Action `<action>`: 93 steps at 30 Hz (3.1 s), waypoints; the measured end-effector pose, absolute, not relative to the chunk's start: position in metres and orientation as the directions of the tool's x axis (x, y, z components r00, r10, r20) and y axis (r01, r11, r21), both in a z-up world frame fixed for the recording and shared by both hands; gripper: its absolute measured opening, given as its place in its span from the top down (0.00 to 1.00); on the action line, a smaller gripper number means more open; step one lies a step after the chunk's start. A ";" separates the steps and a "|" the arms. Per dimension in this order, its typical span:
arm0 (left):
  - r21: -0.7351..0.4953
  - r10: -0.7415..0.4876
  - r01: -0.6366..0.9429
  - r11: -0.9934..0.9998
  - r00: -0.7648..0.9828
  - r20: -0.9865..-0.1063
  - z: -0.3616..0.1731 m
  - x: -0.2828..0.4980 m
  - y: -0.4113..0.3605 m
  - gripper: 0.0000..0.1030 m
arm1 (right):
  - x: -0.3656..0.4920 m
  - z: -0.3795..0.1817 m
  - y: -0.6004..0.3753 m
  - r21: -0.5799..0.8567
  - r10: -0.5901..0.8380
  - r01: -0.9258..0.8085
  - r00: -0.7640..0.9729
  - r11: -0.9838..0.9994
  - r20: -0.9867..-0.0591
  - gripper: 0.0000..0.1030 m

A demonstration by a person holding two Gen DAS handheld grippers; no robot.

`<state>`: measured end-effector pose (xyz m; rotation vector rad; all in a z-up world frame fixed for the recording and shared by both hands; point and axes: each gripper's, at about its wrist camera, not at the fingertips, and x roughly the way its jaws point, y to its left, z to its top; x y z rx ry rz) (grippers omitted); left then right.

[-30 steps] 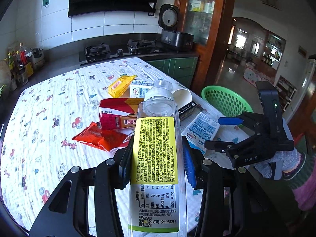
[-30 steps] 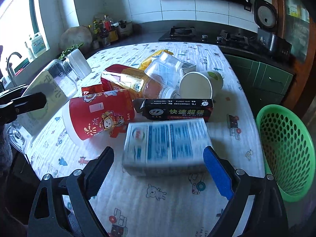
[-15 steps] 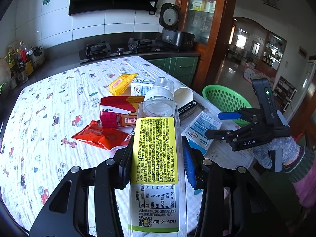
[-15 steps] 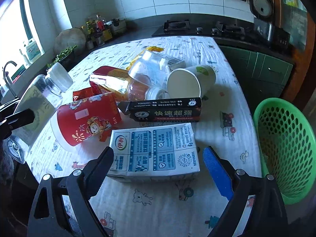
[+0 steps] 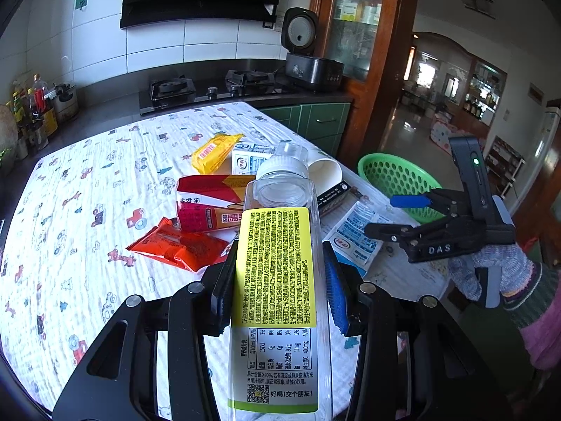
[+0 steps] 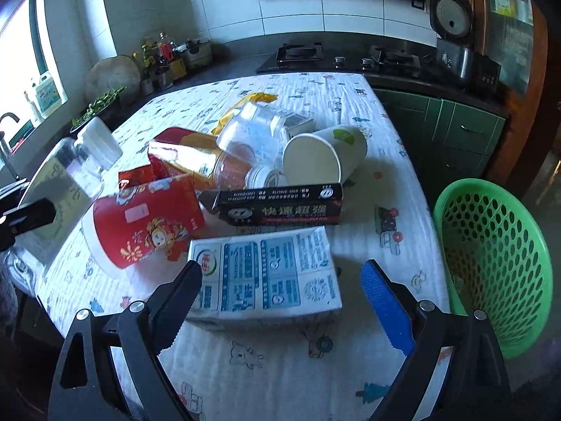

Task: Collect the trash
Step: 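Grasp the white paper cup with the right gripper while the left gripper holds the bottle, then drop the paper cup and the bottle into the green wastebasket with both grippers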

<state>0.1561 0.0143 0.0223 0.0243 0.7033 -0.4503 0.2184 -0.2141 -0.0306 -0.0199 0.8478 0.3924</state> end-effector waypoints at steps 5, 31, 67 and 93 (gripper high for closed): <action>-0.132 -0.389 0.400 0.907 0.674 -0.627 0.023 0.157 0.019 0.58 | 0.236 -0.028 -0.218 0.168 0.331 -0.313 0.598 0.935 -0.730 0.14; -0.155 -0.414 0.413 0.897 0.665 -0.622 0.023 0.182 0.021 0.58 | 0.396 -0.071 -0.265 0.688 0.586 0.135 0.423 0.713 -0.691 0.40; -0.266 -0.651 0.679 0.684 0.404 -0.643 0.038 0.244 -0.229 0.58 | 0.273 -0.087 -0.498 0.298 0.054 0.287 0.631 0.910 -0.774 0.35; -0.221 -0.470 0.624 0.750 0.266 -0.842 -0.041 0.314 -0.349 0.56 | 0.176 -0.063 -0.524 0.316 0.027 0.262 0.731 0.912 -0.682 0.27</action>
